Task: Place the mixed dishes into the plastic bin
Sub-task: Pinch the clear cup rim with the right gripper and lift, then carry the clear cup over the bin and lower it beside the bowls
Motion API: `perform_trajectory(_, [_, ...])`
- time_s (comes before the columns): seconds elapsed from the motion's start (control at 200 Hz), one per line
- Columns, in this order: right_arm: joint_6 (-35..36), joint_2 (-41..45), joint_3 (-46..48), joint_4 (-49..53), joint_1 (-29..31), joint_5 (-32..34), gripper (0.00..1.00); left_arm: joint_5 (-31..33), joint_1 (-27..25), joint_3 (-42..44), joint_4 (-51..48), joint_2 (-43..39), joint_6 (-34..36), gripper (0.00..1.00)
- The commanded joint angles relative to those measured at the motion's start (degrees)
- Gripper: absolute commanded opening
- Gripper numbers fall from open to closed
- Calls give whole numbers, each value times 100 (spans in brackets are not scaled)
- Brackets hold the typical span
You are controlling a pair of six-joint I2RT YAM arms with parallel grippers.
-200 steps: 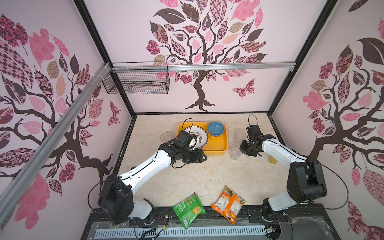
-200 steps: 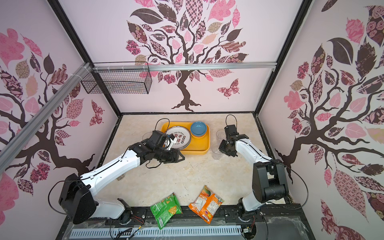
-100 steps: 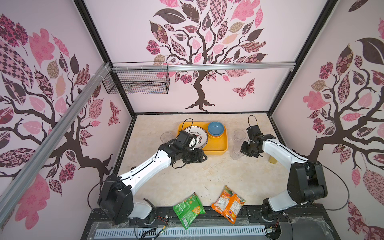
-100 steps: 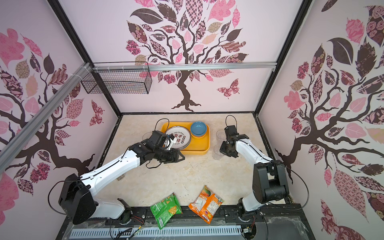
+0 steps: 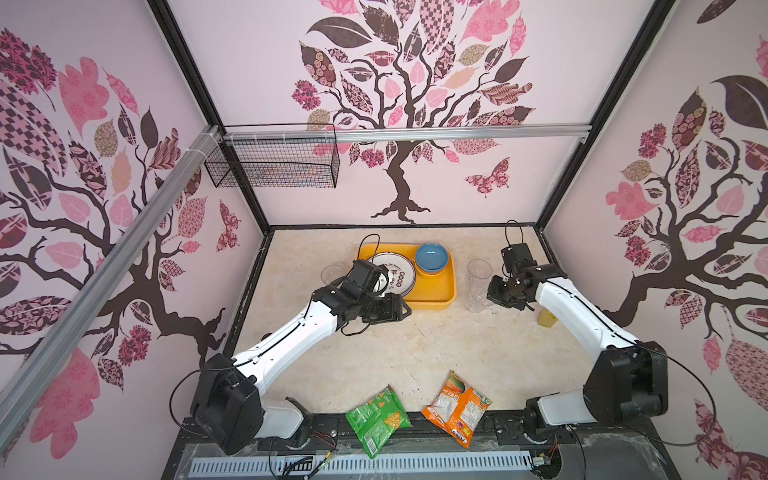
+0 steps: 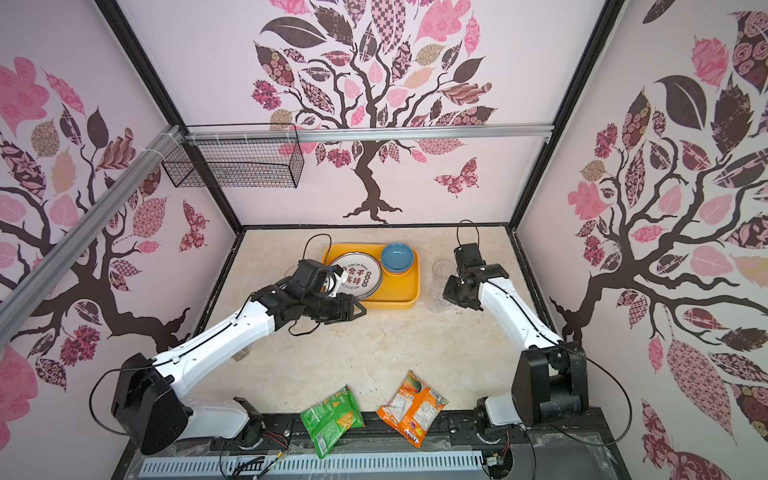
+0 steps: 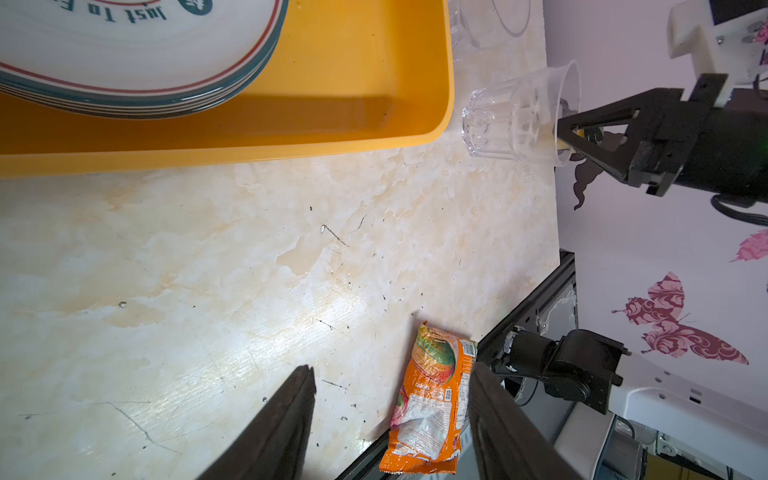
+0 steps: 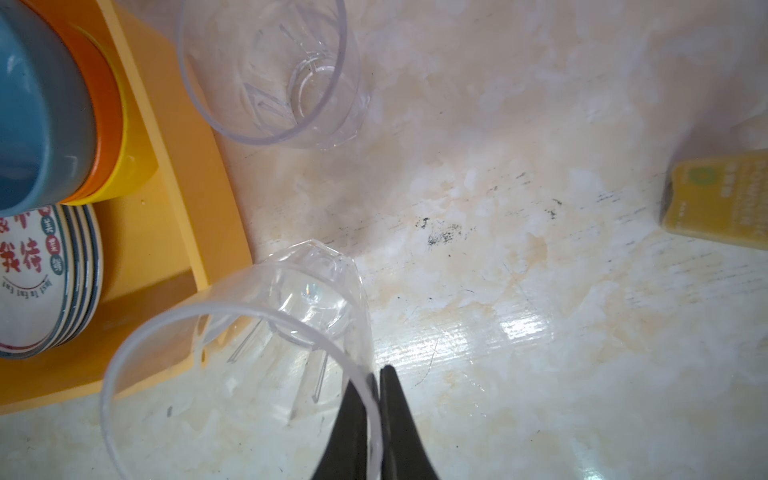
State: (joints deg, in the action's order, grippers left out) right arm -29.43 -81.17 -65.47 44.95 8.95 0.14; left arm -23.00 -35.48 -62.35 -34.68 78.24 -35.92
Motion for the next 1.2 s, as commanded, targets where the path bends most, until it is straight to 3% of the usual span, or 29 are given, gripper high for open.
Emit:
perform_trajectory(0.0, [87, 220, -417, 297, 78, -81, 0, 68, 125, 189, 115, -198, -33, 62])
perform_trajectory(0.695, [173, -1304, -2546, 883, 1289, 71, 0, 55, 648, 609, 84, -696, -47, 62])
perform_trajectory(1.195, [346, -2336, -3091, 989, 1618, 226, 0, 59, 711, 712, 82, -725, -29, 62])
